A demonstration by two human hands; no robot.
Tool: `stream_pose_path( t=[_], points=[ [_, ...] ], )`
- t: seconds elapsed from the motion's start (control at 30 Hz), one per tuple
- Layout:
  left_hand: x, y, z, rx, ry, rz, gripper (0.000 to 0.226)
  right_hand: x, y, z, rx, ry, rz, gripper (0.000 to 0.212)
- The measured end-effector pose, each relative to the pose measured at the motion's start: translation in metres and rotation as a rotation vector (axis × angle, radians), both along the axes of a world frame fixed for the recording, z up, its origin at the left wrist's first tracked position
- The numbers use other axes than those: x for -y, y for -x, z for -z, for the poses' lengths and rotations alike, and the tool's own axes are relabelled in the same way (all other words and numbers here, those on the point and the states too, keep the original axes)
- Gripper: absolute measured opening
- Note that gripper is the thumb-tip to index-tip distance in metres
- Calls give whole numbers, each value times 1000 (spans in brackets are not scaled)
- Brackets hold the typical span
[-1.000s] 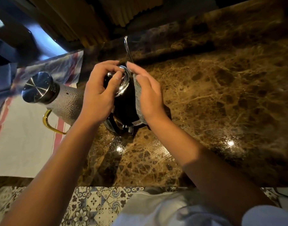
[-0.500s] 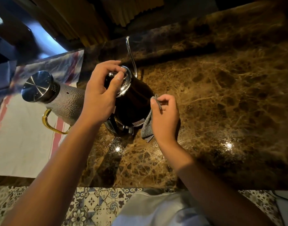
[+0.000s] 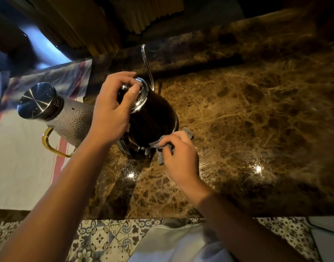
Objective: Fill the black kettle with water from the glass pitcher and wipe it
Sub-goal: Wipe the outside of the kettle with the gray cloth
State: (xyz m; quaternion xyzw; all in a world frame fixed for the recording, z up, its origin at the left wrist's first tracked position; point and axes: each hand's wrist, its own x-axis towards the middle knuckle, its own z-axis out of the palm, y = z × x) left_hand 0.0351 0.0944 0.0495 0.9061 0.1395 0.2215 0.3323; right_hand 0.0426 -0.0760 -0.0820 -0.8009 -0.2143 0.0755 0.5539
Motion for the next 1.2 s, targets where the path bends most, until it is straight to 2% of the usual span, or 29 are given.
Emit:
stream_pose_path(
  t=[0.1,0.23,0.47,0.6,0.8,0.87,0.93,1.0,1.1,1.2],
  points=[
    [1,0,-1,-6,11,-7,15,5,-25,-13,-78,-79,115,20],
    [2,-1,-2,-8,24,-10,13,-10,-57,-33,-192,-302,190,18],
    [-2,0,-5,-10,68,35,9,-14,-49,-19,-486,-329,215,21],
    [-6,2,-6,-30,75,73,9,-24,-66,-37,-446,-399,239,17],
    [-7,2,-9,-75,100,108,8,-60,-71,-75,-356,-485,84,16],
    [-7,3,-9,-81,106,107,9,-65,-72,-74,-335,-435,-2,24],
    [-6,2,-10,-87,94,111,9,-62,-80,-68,-301,-296,-67,30],
    [-6,1,-10,-100,82,114,10,-54,-87,-57,-334,-224,-87,32],
    [-6,2,-11,-124,49,115,10,-43,-80,-38,-427,-211,-51,36],
    [-6,2,-9,-131,21,120,12,-36,-53,-29,-416,-283,19,38]
  ],
)
